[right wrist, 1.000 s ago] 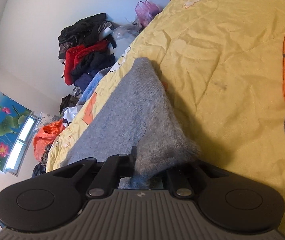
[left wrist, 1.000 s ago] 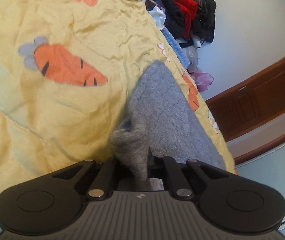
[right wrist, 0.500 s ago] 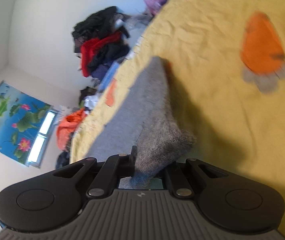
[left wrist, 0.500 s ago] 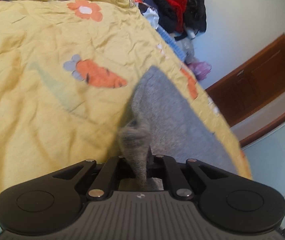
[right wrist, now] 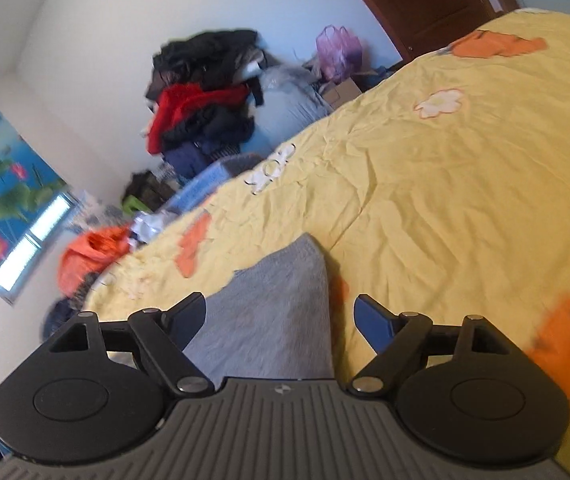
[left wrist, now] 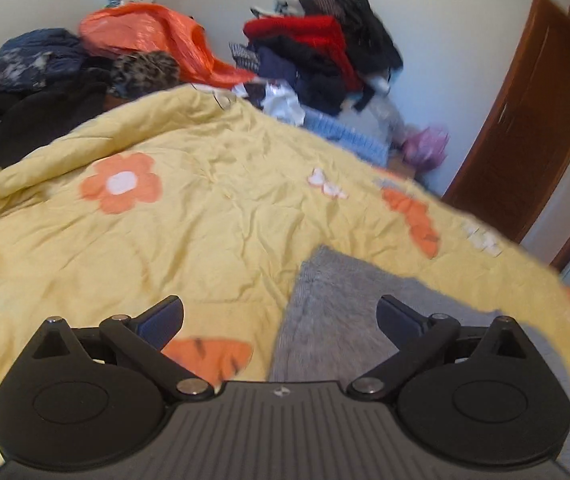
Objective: Fold small clothes
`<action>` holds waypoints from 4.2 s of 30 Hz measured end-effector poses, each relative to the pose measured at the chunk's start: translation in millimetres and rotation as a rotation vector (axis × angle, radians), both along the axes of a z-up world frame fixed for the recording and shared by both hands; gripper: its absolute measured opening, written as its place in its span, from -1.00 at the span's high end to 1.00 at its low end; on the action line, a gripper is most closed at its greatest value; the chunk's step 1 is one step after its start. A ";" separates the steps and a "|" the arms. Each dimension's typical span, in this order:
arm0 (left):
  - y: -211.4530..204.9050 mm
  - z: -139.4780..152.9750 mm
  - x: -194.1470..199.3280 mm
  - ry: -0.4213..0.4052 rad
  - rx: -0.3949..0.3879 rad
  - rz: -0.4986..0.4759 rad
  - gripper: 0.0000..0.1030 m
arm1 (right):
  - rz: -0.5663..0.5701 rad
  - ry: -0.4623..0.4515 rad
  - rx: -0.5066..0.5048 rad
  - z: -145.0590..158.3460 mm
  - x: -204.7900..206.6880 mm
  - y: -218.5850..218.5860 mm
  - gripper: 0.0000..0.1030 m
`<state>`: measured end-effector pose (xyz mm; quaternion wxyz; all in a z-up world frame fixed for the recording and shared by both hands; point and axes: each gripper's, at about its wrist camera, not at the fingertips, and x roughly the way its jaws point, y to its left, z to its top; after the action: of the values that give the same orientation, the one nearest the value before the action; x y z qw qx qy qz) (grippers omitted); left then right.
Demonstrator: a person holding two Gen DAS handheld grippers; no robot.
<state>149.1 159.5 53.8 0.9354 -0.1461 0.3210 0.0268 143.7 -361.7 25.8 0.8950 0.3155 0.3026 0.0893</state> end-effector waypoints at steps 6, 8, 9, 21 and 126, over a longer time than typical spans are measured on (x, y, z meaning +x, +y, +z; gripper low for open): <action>-45.6 -36.2 72.9 0.113 0.130 -0.099 0.26 | 0.106 0.096 -0.141 -18.8 77.8 43.7 -0.29; -50.6 -43.3 81.9 0.115 0.131 -0.104 0.62 | 0.130 0.103 -0.181 -25.4 86.6 55.9 0.22; -53.2 -41.9 83.1 0.106 0.147 -0.108 0.71 | 0.162 0.094 -0.187 -26.6 88.6 58.6 0.57; -55.9 -14.8 48.7 0.064 0.244 -0.049 0.45 | 0.027 0.024 -0.090 -16.6 59.7 41.5 -0.26; -118.9 -44.3 -138.5 0.023 0.221 -0.229 -0.96 | 0.111 -0.023 -0.622 10.1 -101.0 153.8 -0.65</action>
<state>10.6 40.6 9.5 0.9390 -0.0046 0.3413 -0.0431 42.7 -207.9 35.9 0.9457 0.0086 0.3219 0.0447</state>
